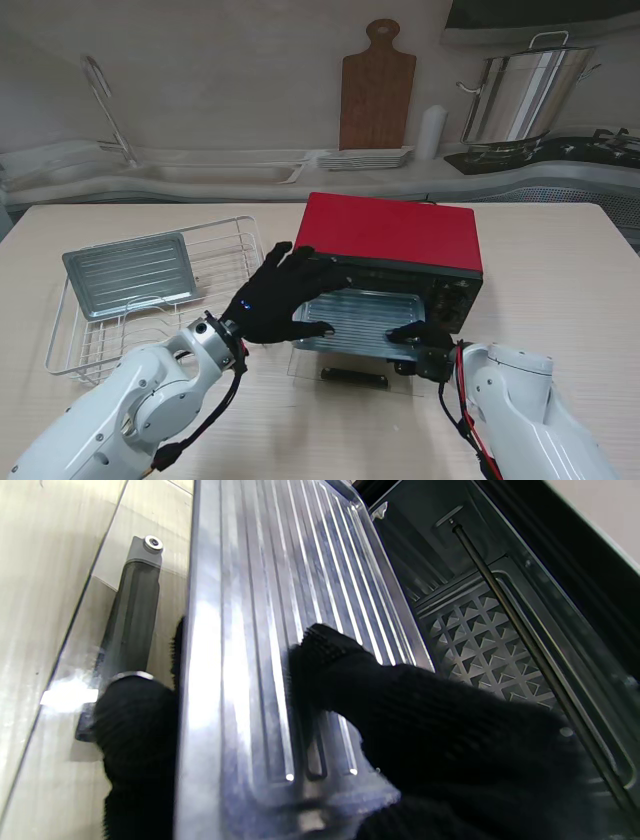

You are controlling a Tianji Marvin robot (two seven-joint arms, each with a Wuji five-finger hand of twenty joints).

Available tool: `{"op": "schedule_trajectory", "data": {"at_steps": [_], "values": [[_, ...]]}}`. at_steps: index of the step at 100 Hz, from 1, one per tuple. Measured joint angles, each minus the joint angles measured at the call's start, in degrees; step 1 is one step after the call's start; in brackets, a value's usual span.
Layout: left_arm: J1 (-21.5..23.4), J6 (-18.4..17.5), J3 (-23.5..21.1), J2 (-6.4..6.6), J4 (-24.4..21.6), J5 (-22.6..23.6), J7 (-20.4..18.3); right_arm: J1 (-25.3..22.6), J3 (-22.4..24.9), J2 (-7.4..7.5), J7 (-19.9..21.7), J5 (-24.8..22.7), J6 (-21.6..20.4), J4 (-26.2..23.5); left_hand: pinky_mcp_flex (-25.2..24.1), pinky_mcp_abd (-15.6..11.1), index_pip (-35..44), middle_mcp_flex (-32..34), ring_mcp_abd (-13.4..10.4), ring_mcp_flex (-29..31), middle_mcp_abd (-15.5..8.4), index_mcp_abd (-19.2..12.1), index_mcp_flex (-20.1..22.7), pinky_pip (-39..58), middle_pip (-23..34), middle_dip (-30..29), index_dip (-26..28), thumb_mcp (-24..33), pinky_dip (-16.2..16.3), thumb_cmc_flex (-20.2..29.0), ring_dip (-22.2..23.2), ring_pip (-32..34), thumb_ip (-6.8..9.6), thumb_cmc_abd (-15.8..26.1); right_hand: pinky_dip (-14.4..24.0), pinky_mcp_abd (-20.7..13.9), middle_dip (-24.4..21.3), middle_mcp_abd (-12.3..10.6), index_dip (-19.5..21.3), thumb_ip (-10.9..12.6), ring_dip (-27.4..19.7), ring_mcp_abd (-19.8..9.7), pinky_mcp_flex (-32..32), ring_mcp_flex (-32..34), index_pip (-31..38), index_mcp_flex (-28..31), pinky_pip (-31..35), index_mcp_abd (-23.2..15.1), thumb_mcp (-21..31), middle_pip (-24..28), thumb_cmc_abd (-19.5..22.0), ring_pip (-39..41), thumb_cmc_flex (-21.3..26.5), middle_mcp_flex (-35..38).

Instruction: Slide the trays into the oven

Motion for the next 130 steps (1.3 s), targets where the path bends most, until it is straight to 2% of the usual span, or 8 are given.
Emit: {"op": "schedule_trajectory", "data": {"at_steps": [130], "values": [[-0.64,0.11,0.25,0.03,-0.24,-0.18,-1.21,2.71,-0.47,-0.91,-3.55,0.84,-0.25,2.18,0.00,-0.01,0.00,0.00,0.00,0.00,-0.01,0.00,0.00,0.00,0.00,0.00,0.00,0.00,-0.04,0.00,0.00,0.00,0.00,0.02,0.60,0.07,0.00,0.01,0.00,0.00,0.68,0.17,0.00,0.02,1.21,-0.01,0.63,0.22,0.02,0.18,0.01,0.79,0.00,-0.01]]}}
